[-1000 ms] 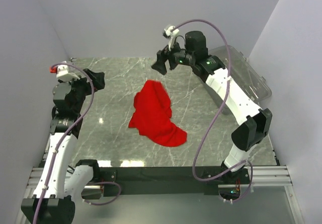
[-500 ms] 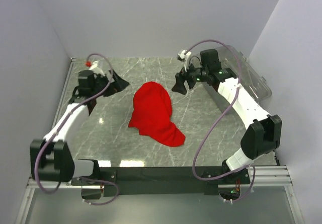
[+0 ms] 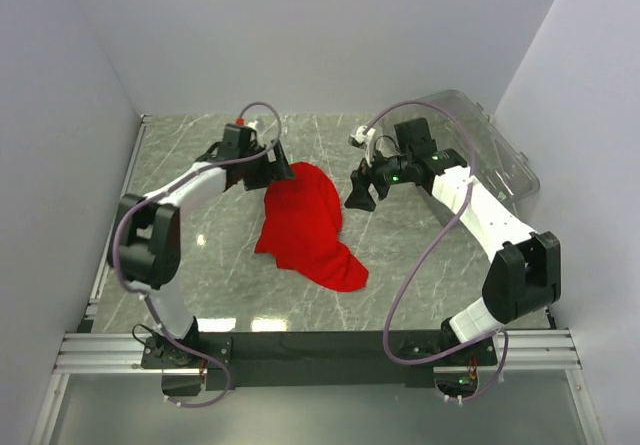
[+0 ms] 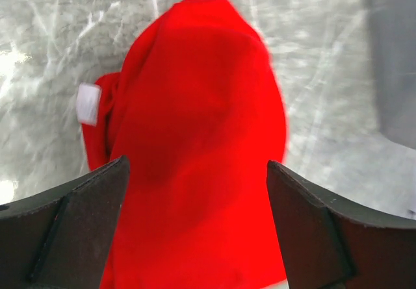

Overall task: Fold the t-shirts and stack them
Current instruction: Flatten the tshirt out

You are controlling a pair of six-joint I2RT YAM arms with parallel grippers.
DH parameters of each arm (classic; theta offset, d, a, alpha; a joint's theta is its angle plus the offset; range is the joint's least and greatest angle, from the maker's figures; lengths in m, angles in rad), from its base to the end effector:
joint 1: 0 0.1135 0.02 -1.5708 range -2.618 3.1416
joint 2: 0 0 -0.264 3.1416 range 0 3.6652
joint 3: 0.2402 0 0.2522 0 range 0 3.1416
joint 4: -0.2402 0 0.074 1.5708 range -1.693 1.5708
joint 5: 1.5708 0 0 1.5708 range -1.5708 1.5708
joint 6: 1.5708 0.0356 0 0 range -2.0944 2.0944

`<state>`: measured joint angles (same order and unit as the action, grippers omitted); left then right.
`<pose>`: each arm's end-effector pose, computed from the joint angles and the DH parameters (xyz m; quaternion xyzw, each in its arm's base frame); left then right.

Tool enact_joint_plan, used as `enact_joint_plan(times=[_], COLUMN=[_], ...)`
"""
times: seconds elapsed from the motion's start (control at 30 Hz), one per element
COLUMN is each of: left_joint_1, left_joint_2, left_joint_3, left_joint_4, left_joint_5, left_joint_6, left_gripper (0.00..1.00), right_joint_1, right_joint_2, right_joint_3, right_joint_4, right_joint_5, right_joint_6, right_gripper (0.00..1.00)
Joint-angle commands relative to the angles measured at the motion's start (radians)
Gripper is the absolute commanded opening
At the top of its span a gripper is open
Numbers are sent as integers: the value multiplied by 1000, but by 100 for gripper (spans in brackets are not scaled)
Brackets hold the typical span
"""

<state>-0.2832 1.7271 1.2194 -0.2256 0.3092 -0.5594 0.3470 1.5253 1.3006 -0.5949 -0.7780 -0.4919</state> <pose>0.3662 -0.1178 0.2354 -0.0622 0.9027 -0.2927 0.3091 0.2999 0.1350 0.3085 -0.4776 0.7295 0.3273 0.3641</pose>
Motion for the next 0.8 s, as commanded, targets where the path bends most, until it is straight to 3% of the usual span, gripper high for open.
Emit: enact_joint_plan(times=[0.0,0.27,0.47,0.63,0.77], left_joint_1=[-56,-93,-102,-102,-102], left_joint_2=[78,141,101,110,152], left_joint_3=[107,222,186,184,189], left_joint_4=[-84,-207,-244,-256,-238], left_joint_5=[-166,-349,-479,-428,-331], left_joint_6=[24,35,18,35,29], left_gripper=[91,85,82,78,63], right_joint_1=[-6,-13,-13,-14,-13], right_joint_2=[-47,-53,-47,-31,-28], right_joint_3=[6,-40,-47,-43,-40], right_joint_4=[40,56,64,50,34], right_joint_5=[-26,-23,-24,-36,-43], right_joint_6=[7,19,26,19,1], right_gripper=[83,82,82,82,82])
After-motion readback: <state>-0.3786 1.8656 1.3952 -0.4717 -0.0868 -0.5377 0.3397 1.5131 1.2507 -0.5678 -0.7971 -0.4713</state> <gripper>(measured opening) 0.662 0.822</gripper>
